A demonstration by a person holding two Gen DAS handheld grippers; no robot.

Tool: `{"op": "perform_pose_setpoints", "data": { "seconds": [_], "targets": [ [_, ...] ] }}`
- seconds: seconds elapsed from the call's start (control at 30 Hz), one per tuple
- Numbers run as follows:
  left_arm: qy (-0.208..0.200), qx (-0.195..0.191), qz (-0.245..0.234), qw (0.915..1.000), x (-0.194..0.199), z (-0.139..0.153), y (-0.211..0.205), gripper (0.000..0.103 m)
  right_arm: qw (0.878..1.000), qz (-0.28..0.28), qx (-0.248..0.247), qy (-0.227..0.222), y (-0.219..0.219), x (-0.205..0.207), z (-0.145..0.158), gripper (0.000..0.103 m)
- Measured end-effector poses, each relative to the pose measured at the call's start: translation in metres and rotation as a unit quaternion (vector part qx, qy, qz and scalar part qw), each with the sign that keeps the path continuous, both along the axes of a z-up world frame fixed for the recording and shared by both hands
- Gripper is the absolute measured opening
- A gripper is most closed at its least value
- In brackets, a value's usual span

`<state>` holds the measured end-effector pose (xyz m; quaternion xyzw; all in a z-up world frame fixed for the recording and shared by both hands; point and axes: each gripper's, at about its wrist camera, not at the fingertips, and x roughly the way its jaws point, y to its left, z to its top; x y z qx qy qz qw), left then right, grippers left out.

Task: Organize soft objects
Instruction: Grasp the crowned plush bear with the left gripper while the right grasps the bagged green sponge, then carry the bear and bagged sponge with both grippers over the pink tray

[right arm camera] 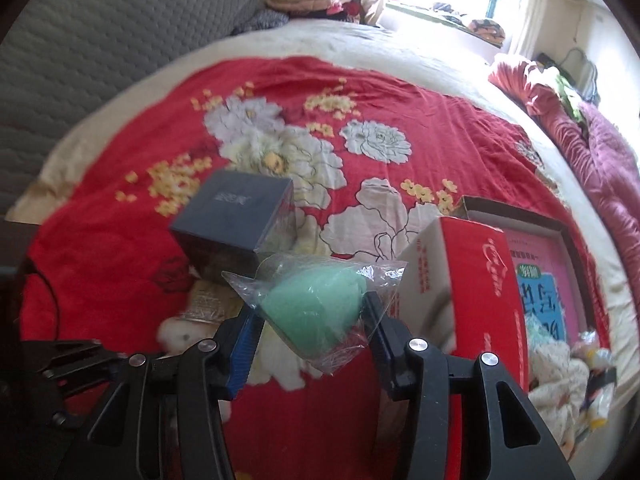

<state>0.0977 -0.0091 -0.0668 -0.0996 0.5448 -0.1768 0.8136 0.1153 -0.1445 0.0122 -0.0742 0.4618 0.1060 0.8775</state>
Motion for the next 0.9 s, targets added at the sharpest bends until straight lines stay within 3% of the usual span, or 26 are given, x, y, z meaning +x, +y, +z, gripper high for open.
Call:
{"op": "perform_pose_setpoints", "data": {
  "seconds": [0.27, 0.53, 0.9],
  "targets": [
    [-0.017, 0.003, -0.003, 0.9999, -0.008, 0.020, -0.005, 0.027, 0.997, -0.023, 0.058, -0.038, -0.029, -0.021, 0.041, 0.051],
    [-0.070, 0.012, -0.009, 0.9974, -0.012, 0.077, -0.024, 0.027, 0.990, -0.060, 0.100, -0.078, -0.079, -0.040, 0.079, 0.051],
    [-0.128, 0.003, -0.087, 0.9880, -0.005, 0.140, -0.131, 0.027, 0.970, -0.160, 0.126, -0.132, -0.189, -0.079, 0.112, 0.051]
  ]
}}
